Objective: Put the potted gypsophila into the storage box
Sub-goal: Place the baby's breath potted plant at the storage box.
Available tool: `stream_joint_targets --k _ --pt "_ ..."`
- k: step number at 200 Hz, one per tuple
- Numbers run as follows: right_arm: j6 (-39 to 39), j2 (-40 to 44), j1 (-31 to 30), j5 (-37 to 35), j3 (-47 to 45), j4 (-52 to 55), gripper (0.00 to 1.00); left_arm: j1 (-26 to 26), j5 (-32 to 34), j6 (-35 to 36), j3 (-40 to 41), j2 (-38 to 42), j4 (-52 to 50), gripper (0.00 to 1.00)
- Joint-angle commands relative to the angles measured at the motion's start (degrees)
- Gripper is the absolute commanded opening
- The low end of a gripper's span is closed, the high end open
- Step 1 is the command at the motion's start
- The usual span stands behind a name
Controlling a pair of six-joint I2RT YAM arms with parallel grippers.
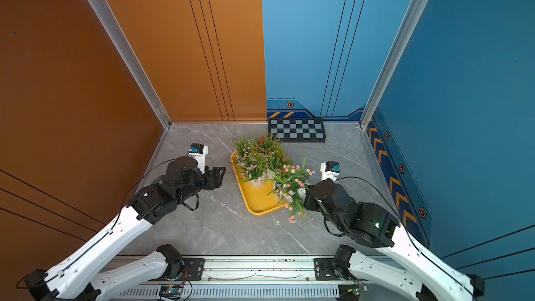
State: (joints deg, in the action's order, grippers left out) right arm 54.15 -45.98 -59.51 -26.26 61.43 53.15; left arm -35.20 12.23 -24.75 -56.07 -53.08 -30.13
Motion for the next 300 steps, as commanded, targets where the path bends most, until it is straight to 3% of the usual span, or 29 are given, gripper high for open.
stream_joint_targets --k 1,23,78,143,189,300 --pt "9.8 -2.8 -9.2 -18.5 2.0 -6.1 0.0 1.7 -4.3 2.0 1.4 2.3 1.4 0.74" --pt "15.9 -3.8 -15.0 -24.5 0.0 -7.6 0.0 3.2 -6.2 2.3 2.4 4.1 1.3 0.75" --pt "20.3 -13.8 -19.9 -23.8 1.8 -14.2 0.0 5.5 -9.5 2.0 4.1 9.0 1.4 0.76" --pt "29.8 -17.3 -18.0 -18.2 -8.8 -27.3 0.0 7.1 -11.0 -0.4 4.9 14.4 0.4 0.77" --pt "33.4 -26.1 -14.9 -13.9 -6.6 -32.4 0.0 8.3 -11.3 -1.2 5.4 18.0 -1.4 0.78" --pt "45.4 -29.6 -7.6 -11.7 -10.8 -31.9 0.0 10.8 -12.2 -1.6 6.6 19.9 -2.2 0.79"
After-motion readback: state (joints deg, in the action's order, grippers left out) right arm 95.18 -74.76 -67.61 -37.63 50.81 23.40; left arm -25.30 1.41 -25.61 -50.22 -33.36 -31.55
